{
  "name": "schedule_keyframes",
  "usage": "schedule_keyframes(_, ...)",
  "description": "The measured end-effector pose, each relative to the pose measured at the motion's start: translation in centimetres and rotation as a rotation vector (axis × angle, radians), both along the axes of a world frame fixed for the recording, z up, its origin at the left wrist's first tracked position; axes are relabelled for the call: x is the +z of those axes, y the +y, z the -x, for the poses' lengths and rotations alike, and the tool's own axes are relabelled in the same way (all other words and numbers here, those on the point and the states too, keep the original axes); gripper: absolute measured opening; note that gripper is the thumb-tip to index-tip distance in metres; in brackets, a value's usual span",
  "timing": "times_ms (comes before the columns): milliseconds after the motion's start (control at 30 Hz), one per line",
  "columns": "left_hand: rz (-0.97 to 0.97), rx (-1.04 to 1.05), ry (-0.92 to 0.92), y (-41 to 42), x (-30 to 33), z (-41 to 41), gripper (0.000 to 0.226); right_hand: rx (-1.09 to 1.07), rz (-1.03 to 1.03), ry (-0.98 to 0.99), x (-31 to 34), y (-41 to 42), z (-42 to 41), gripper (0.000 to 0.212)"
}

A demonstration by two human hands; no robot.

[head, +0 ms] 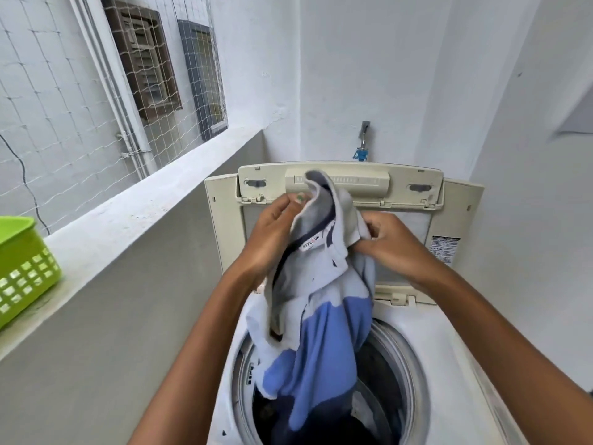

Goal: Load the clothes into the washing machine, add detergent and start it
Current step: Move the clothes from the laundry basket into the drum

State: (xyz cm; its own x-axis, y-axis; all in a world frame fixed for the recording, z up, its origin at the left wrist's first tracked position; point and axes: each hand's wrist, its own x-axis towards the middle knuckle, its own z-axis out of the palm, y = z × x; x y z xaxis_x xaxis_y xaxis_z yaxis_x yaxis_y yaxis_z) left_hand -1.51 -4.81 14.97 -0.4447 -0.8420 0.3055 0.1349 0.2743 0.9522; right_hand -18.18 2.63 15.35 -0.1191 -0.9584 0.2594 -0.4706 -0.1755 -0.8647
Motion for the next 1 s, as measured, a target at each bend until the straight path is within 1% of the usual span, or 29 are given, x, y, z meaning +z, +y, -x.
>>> schedule_keyframes(67,0.038,-0.026,-0.132,-0.5,-0.8,-1.4,0.028,-0.028,0.086,-0.096,1.3,0.1,0.0,0.015)
schedule_keyframes(100,0.036,-0.071,-0.228,-0.5,-1.6,-1.9,0.031,-0.057,0.13,-0.131,2.0,0.1,0.0,0.013)
schedule_keyframes(167,-0.001,-0.169,-0.392,-0.6,-3.7,-2.5,0.033,-0.105,0.2,-0.19,3.2,0.0,0.1,0.018)
schedule_keyframes(267,-0.029,-0.244,-0.494,-0.4,-6.4,-2.2,0.039,-0.098,0.22,-0.241,4.5,0.3,0.3,0.017)
schedule_keyframes(333,0.037,-0.288,-0.576,-0.5,-7.7,-1.4,0.034,-0.078,0.215,-0.219,4.9,0.4,0.3,0.017)
schedule_keyframes(400,0.104,-0.278,-0.639,-0.8,-8.6,-0.6,0.026,-0.078,0.213,-0.175,4.8,0.4,0.4,0.016)
schedule_keyframes(467,0.119,-0.147,-0.68,-1.7,-9.3,-0.1,0.026,-0.109,0.229,-0.163,4.5,0.6,0.9,0.009)
schedule_keyframes(500,0.133,-0.033,-0.689,-2.4,-9.3,-0.2,0.024,-0.139,0.251,-0.151,4.5,0.8,1.4,0.013)
schedule_keyframes(533,0.145,0.094,-0.688,-3.2,-9.1,-0.4,0.017,-0.177,0.273,-0.14,4.5,1.0,2.0,0.017)
schedule_keyframes(567,0.149,0.232,-0.674,-3.9,-8.6,-0.8,0.016,-0.209,0.295,-0.13,4.4,1.3,2.7,0.019)
schedule_keyframes(633,0.15,0.462,-0.59,-5.2,-7.0,-1.7,0.023,-0.259,0.315,-0.106,4.0,1.8,3.9,0.021)
schedule_keyframes(700,0.185,0.611,-0.462,-5.9,-4.7,-2.5,0.02,-0.304,0.295,-0.075,3.4,2.2,4.7,0.025)
schedule_keyframes(767,0.23,0.71,-0.367,-6.2,-2.5,-2.9,0.02,-0.353,0.222,-0.034,3.0,2.4,5.4,0.034)
schedule_keyframes(833,0.261,0.769,-0.321,-6.3,-0.9,-3.0,0.022,-0.37,0.08,-0.011,2.7,2.5,6.1,0.047)
schedule_keyframes(867,0.271,0.782,-0.304,-6.3,-0.3,-3.1,0.022,-0.361,0.008,0.006,2.6,2.5,6.4,0.051)
schedule_keyframes(933,0.285,0.778,-0.293,-6.0,0.6,-3.1,0.022,-0.328,-0.072,0.047,2.5,2.3,6.9,0.048)
schedule_keyframes(1000,0.306,0.766,-0.305,-5.6,1.1,-3.1,0.022,-0.296,-0.068,0.05,2.4,2.2,6.8,0.037)
